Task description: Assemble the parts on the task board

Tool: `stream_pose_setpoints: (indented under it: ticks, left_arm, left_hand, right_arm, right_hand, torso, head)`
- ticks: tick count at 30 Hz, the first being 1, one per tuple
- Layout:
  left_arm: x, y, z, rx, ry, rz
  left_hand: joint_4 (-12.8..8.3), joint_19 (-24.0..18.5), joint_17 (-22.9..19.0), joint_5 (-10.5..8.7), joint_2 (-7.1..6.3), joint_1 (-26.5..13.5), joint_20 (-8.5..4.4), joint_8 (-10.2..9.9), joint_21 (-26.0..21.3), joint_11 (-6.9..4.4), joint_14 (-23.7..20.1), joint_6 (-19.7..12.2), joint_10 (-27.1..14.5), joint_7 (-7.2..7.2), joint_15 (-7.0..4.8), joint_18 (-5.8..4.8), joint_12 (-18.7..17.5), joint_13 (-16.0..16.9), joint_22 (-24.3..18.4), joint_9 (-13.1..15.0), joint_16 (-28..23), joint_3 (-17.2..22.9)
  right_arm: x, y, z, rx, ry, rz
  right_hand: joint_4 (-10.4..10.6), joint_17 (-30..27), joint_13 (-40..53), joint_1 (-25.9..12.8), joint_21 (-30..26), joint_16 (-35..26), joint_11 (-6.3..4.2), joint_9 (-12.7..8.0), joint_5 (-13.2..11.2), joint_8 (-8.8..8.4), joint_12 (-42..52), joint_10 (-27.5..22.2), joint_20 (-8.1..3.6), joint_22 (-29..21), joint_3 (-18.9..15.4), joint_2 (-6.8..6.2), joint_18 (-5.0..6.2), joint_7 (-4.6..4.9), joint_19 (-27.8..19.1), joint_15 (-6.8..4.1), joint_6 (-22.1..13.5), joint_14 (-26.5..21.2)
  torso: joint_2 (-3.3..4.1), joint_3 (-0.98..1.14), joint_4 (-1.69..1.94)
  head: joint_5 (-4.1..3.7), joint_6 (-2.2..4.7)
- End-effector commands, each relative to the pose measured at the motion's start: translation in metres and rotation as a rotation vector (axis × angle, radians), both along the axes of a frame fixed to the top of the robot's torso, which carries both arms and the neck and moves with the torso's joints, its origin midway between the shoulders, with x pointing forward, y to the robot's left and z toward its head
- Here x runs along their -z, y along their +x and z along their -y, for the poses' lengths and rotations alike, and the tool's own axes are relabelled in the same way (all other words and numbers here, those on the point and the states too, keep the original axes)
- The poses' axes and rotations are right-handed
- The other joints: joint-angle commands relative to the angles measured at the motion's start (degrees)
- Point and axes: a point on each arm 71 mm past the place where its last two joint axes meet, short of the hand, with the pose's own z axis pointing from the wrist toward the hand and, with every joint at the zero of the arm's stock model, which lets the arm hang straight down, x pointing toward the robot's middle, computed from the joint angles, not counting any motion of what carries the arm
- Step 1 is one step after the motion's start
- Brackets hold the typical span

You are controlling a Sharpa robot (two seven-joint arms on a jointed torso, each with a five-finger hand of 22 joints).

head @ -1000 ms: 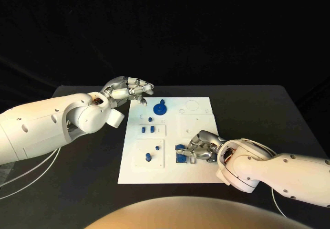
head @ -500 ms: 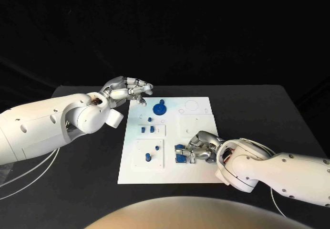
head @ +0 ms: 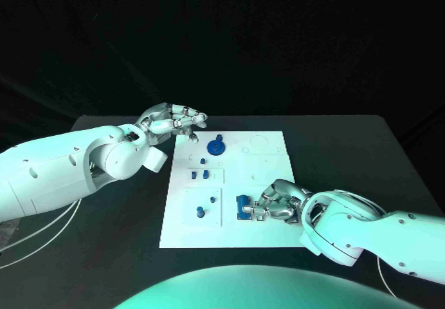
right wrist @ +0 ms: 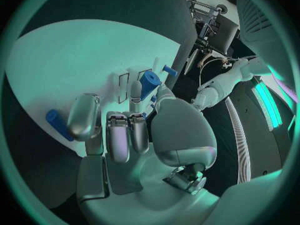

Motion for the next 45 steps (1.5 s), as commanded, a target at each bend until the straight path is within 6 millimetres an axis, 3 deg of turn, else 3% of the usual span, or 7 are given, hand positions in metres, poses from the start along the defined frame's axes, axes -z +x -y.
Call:
stream_pose_setpoints:
  ticks: [1, 10, 19, 28, 32, 39, 45]
  left_arm:
    - [-0.0009, -0.0003, 0.0023, 0.015, -0.013, 0.001]
    - [-0.0006, 0.0005, 0.0035, 0.013, -0.018, 0.003]
    - [-0.0004, 0.0005, 0.004, 0.011, -0.018, 0.003]
    - [-0.0004, 0.0003, 0.0033, 0.009, -0.018, 0.003]
    - [-0.0004, 0.0004, 0.0022, 0.007, -0.017, 0.003]
    - [-0.0005, 0.0003, 0.0016, 0.005, -0.016, 0.003]
    - [-0.0005, 0.0002, 0.0013, 0.005, -0.016, 0.003]
  left_hand:
    - [0.2, 0.5, -0.1, 0.18, 0.59, -0.1, -0.06, 0.3, -0.2, -0.05, -0.2, -0.2, -0.3, 0.11, 0.2, 0.72, 0.3, 0.1, -0.1, -0.1, 0.1, 0.0]
    - [0.2, 0.5, -0.1, 0.18, 0.62, 0.0, -0.05, 0.3, -0.2, -0.04, -0.2, -0.2, -0.3, 0.11, 0.21, 0.72, 0.3, 0.1, -0.1, -0.1, 0.1, 0.0]
    - [0.2, 0.5, -0.1, 0.18, 0.68, 0.0, -0.05, 0.3, -0.2, -0.04, -0.2, -0.3, -0.4, 0.12, 0.21, 0.73, 0.3, 0.1, -0.1, -0.1, 0.1, 0.0]
    - [0.2, 0.5, -0.1, 0.18, 0.68, 0.0, -0.05, 0.3, -0.2, -0.04, -0.2, -0.3, -0.4, 0.12, 0.21, 0.73, 0.3, 0.1, -0.1, -0.1, 0.1, 0.0]
    - [0.2, 0.5, -0.1, 0.18, 0.68, 0.0, -0.05, 0.3, -0.2, -0.04, -0.2, -0.3, -0.4, 0.12, 0.21, 0.73, 0.3, 0.1, -0.1, -0.1, 0.1, 0.0]
    - [0.3, 0.5, -0.1, 0.18, 0.73, 0.1, -0.04, 0.3, -0.3, -0.03, -0.3, -0.3, -0.4, 0.13, 0.22, 0.73, 0.3, 0.1, -0.1, -0.1, 0.1, -0.1]
    - [0.3, 0.5, -0.1, 0.18, 0.73, 0.1, -0.04, 0.3, -0.3, -0.03, -0.3, -0.3, -0.4, 0.13, 0.22, 0.73, 0.3, 0.1, -0.1, -0.1, 0.1, -0.1]
  right_arm:
    - [-0.0002, -0.0039, 0.0005, -0.044, 0.02, -0.023]
    - [0.0015, -0.0078, 0.0061, -0.086, 0.01, -0.064]
    - [0.0055, -0.0033, 0.007, -0.051, -0.014, -0.071]
    - [0.0072, 0.0011, 0.0099, -0.016, -0.021, -0.061]
    - [0.0077, 0.0005, 0.01, -0.025, -0.013, -0.074]
    - [0.0081, -0.001, 0.0085, -0.052, -0.009, -0.092]
    - [0.0078, -0.0008, 0.0077, -0.053, -0.015, -0.084]
  right_hand:
    - [0.1, 14.8, 15.1, 0.8, 0.0, 0.2, -0.19, 0.1, 0.0, 0.39, 0.3, 6.2, -0.38, 0.1, -0.4, -0.07, -0.76, -0.21, 0.2, -0.4, -0.4, 5.8]
    - [0.0, 14.7, 15.1, 3.7, -0.2, 0.2, -0.3, 0.6, 0.0, 0.88, 0.3, 6.2, -0.48, 0.1, -0.9, 0.01, -0.75, -0.33, 0.2, -0.5, -0.7, 5.8]
    - [0.2, 14.8, 15.1, 4.4, -0.3, 0.2, -0.37, 1.0, 0.0, 1.28, 0.3, 6.2, -0.55, 0.3, -0.8, 2.31, -0.77, -0.41, 0.3, -0.56, -0.7, 5.8]
    - [0.3, 14.9, 15.1, 3.5, -0.2, 0.3, -0.47, 1.5, -0.1, 1.76, 0.3, 6.2, -0.62, 0.4, -1.4, 3.99, -0.79, -0.53, 0.4, -0.64, -0.6, 5.8]
    - [0.2, 14.9, 15.1, 3.3, -0.3, 0.3, -0.5, 1.6, -0.1, 1.89, 0.3, 6.2, -0.64, 0.4, -1.9, 3.79, -0.77, -0.56, 0.3, -0.66, -0.6, 5.8]
    - [-0.1, 14.9, 15.1, 6.3, -0.6, 0.3, -0.59, 2.1, 0.0, 2.23, 0.3, 6.2, -0.72, 0.5, -3.4, 2.16, -0.76, -0.66, 0.3, -0.75, -1.1, 5.8]
    - [-0.1, 14.9, 15.1, 7.1, -0.5, 0.3, -0.61, 2.1, 0.0, 2.26, 0.3, 6.2, -0.73, 0.5, -3.5, 2.18, -0.78, -0.67, 0.4, -0.76, -1.1, 5.8]
  torso:
    - [0.0, 0.01, -0.1]
    - [0.01, -0.02, -0.09]
    - [0.1, -0.05, 0.17]
    - [0.1, -0.03, 0.01]
    - [0.02, 0.03, -0.05]
    - [0.06, 0.04, -0.02]
    - [0.06, 0.02, -0.01]
  head:
    - [-0.01, 0.01]
    - [-0.15, 0.01]
    - [-0.18, 0.01]
    - [0.04, 0.01]
    - [0.18, 0.01]
    - [0.12, 0.01]
    - [0.01, 0.01]
